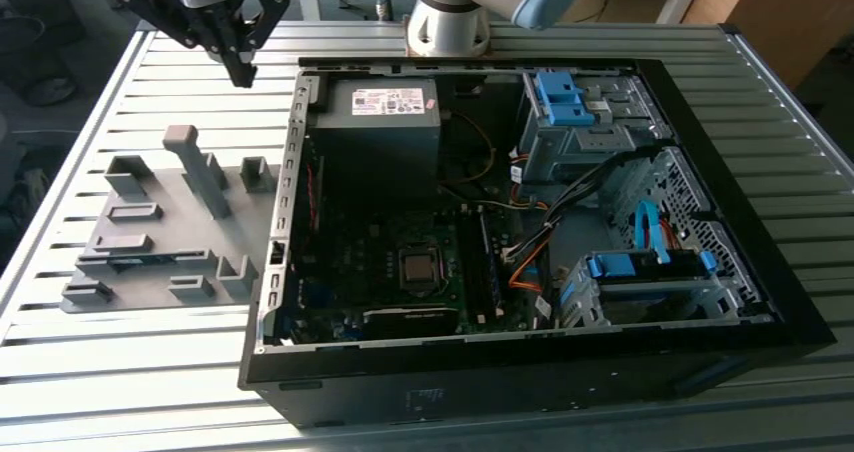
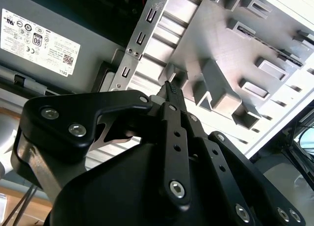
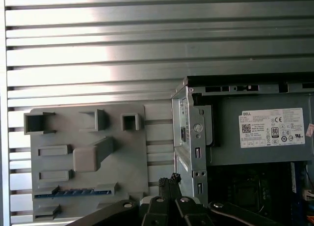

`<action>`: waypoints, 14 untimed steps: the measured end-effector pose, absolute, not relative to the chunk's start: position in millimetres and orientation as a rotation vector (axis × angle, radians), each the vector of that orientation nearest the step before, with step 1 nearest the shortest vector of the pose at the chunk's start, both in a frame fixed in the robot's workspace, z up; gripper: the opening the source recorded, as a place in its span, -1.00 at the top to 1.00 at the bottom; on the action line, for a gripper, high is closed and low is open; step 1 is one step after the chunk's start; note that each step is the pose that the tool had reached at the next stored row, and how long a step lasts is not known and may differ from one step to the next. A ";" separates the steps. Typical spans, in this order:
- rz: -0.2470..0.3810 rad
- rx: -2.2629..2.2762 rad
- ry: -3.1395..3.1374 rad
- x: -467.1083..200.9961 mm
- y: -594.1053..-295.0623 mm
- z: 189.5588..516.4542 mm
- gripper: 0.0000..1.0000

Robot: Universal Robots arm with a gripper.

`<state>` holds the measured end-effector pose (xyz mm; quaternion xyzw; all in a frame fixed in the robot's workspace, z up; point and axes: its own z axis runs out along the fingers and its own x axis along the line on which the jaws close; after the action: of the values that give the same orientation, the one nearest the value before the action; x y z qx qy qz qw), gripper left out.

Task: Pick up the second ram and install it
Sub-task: 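Reach for the second ram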

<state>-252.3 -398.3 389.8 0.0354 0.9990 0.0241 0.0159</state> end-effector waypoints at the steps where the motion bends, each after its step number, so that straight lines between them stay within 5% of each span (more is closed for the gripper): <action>1: 0.075 0.110 3.107 -252.7 -398.3 389.7 0.79; 14: 0.075 0.110 3.107 -257.1 -398.3 389.6 0.79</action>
<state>-257.1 -398.3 389.6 0.0354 0.9990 0.0241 0.0159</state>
